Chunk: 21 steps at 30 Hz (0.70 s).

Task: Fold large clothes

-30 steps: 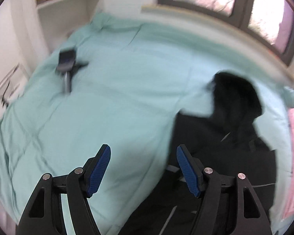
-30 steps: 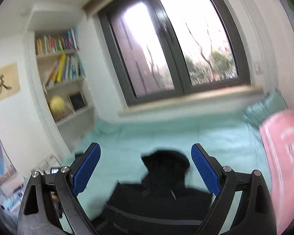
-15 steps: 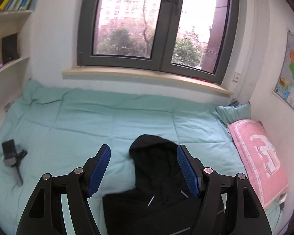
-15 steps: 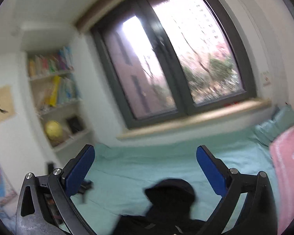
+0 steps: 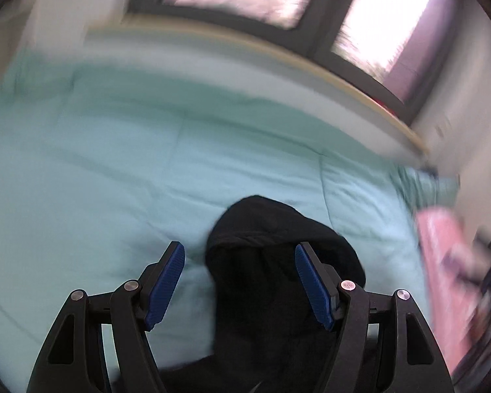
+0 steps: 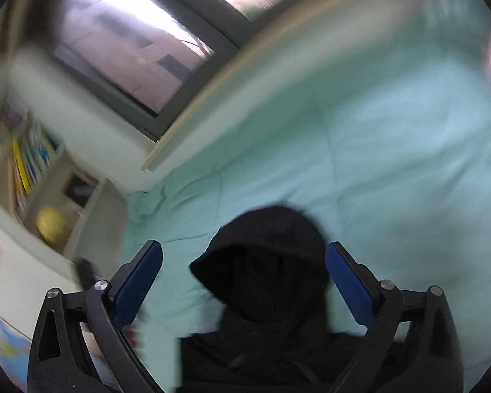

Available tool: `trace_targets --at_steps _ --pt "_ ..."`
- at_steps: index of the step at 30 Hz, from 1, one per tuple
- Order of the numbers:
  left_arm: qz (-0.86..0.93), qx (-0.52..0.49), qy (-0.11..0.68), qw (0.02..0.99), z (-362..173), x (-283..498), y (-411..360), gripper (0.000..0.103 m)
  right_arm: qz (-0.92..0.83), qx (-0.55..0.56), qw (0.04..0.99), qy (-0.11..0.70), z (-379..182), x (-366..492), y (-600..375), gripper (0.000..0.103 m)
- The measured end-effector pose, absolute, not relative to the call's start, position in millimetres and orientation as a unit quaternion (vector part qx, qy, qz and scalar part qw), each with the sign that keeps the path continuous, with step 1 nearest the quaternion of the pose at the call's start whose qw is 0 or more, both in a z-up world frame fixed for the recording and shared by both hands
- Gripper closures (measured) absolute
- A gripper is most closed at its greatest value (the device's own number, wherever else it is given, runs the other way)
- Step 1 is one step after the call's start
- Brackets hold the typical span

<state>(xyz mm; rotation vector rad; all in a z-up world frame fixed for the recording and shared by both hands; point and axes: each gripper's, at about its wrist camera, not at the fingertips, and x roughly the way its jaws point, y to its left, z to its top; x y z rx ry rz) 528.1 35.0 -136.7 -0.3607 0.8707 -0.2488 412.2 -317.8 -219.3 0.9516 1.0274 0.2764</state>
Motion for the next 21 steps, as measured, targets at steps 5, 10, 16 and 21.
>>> trace_targets --at_steps 5,10,16,21 --pt "-0.105 -0.351 0.461 0.808 -221 566 51 0.031 0.062 0.604 0.635 0.478 -344 413 -336 0.005" --pt "-0.109 -0.374 0.451 0.803 -248 576 46 0.031 0.062 0.55 0.643 0.529 -388 431 -321 0.006" --pt "-0.072 -0.359 0.507 0.78 -289 583 50 0.032 0.118 0.512 0.617 0.586 -414 451 -277 0.007" --pt "-0.082 -0.327 0.501 0.797 -284 578 49 0.085 0.106 0.462 0.61 0.635 -422 456 -254 0.059"
